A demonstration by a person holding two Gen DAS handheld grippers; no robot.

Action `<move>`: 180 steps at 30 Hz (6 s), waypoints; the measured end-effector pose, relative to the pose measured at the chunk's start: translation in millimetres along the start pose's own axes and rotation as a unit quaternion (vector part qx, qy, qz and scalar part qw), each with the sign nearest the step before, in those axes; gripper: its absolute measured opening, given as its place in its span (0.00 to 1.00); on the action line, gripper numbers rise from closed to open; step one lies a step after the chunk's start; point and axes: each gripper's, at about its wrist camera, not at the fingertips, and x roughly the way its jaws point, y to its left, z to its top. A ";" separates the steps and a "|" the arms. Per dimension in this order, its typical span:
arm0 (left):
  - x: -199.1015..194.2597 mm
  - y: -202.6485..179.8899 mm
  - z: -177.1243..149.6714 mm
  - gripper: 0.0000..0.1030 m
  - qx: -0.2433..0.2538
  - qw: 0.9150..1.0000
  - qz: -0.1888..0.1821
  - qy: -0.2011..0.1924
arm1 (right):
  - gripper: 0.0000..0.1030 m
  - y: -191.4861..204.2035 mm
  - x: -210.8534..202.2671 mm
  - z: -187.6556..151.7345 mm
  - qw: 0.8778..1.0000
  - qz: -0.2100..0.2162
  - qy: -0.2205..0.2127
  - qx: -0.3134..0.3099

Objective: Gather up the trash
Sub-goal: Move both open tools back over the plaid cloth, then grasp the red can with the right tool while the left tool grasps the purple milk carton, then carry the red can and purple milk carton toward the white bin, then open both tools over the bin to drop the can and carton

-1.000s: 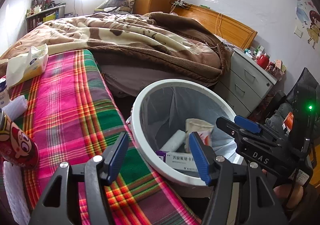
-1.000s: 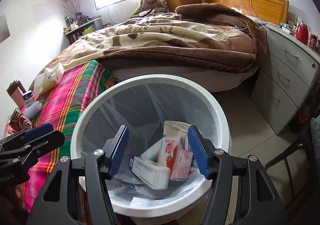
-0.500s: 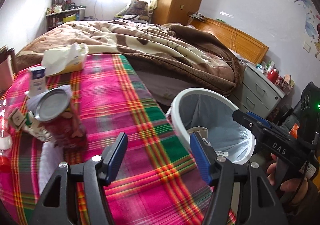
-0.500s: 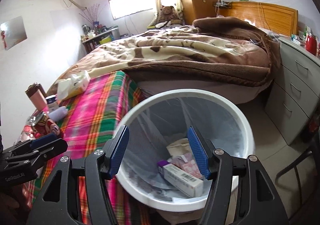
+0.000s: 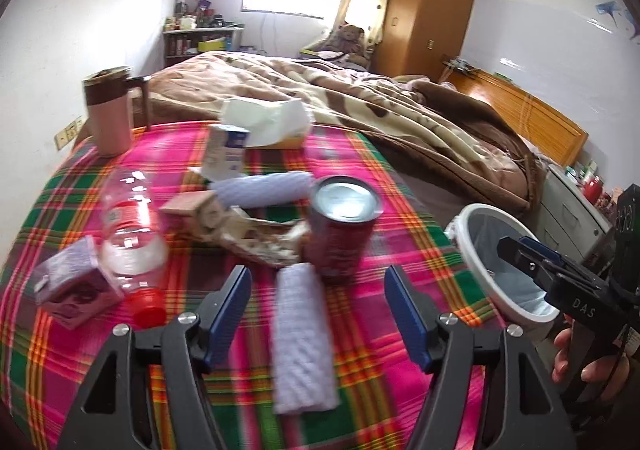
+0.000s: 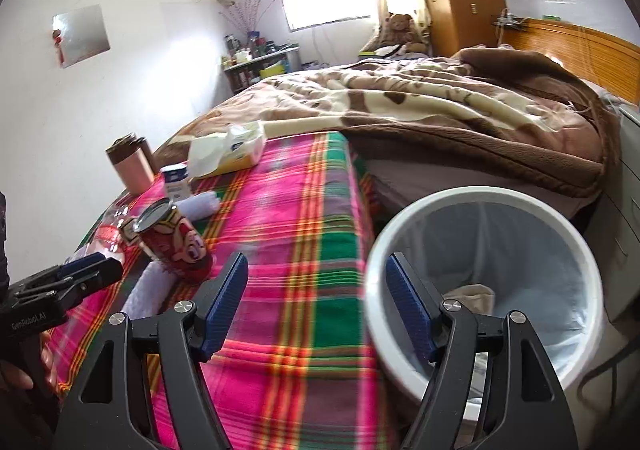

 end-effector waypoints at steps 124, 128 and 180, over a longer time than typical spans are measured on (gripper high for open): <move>-19.8 -14.8 17.0 0.38 0.019 0.999 -0.040 -0.024 | 0.56 19.8 -12.6 15.8 1.000 -0.012 -0.016 -0.016; -11.1 -38.8 18.4 0.38 0.029 0.998 -0.058 -0.019 | 0.56 2.0 -20.6 17.4 0.999 -0.028 -0.023 -0.005; 77.3 -209.1 8.5 0.69 0.100 0.977 -0.177 0.060 | 0.68 -133.0 -18.7 -1.1 0.985 -0.153 0.028 0.074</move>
